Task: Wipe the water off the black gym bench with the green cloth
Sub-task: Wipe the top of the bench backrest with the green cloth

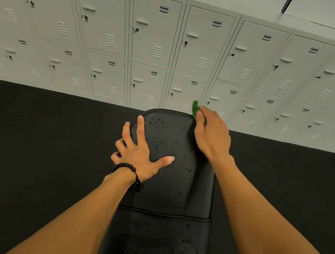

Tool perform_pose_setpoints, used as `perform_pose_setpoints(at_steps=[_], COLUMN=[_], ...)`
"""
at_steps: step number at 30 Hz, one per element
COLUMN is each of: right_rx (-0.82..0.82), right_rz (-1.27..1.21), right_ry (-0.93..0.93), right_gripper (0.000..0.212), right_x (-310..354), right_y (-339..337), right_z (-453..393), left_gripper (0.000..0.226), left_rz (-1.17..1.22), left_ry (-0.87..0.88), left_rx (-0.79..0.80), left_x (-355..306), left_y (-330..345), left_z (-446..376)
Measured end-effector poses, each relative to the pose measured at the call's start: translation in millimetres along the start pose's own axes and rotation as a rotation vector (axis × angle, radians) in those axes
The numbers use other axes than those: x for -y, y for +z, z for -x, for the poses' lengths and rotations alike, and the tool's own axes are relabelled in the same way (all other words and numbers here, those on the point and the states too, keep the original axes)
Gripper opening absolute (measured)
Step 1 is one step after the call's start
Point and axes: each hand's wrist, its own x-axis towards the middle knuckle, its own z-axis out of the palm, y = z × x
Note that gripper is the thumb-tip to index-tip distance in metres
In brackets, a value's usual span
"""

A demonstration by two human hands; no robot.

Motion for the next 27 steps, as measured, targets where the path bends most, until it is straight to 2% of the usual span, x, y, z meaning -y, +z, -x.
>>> perform_pose_setpoints(at_steps=[1, 3, 5, 6, 9, 10, 11, 15, 17, 19, 21, 25, 27], right_rx=[0.011, 0.020, 0.065, 0.087, 0.055, 0.078, 0.107, 0.232, 0.259, 0.186, 0.064, -0.085, -0.060], right_rz=[0.004, 0.080, 0.086, 0.086, 0.136, 0.160, 0.172, 0.151, 0.141, 0.134, 0.128, -0.175, -0.144], right_ry=[0.038, -0.198, -0.405, -0.407, -0.137, -0.098, -0.135, -0.531, -0.553, -0.403, -0.169, 0.347, 0.406], right_gripper=[0.036, 0.035, 0.035, 0.034, 0.031, 0.034, 0.038, 0.043, 0.044, 0.047, 0.050, 0.050, 0.048], right_x=[15, 41, 39, 33, 39, 49, 61, 98, 90, 67, 34, -4, 7], right_y=[4, 15, 18, 13, 12, 17, 24, 45, 39, 26, 11, -9, -7], right_z=[-6, -5, -1, -1, -21, -29, -33, -23, -25, -31, -26, -6, -12], left_gripper=[0.133, 0.133, 0.134, 0.134, 0.133, 0.133, 0.133, 0.132, 0.132, 0.132, 0.132, 0.132, 0.132], left_rz=[0.001, 0.003, 0.017, 0.019, 0.006, 0.006, 0.004, -0.008, 0.004, 0.013, 0.004, -0.009, -0.012], left_ry=[-0.002, -0.003, -0.005, -0.005, 0.000, -0.001, -0.002, -0.009, 0.004, 0.011, 0.013, 0.010, 0.007], left_rx=[0.003, -0.005, 0.007, 0.013, 0.006, 0.005, 0.001, -0.018, -0.010, 0.003, 0.005, 0.018, 0.026], left_x=[0, 0, 0, 0, 0, 1, 1, 2, 3, 3, 2, 0, 0], left_y=[0, 0, -1, 0, -1, 0, 1, 3, 2, 1, 0, -1, -1], left_z=[0, 0, 0, 1, 1, 0, 0, -1, -1, -1, -1, -1, -1])
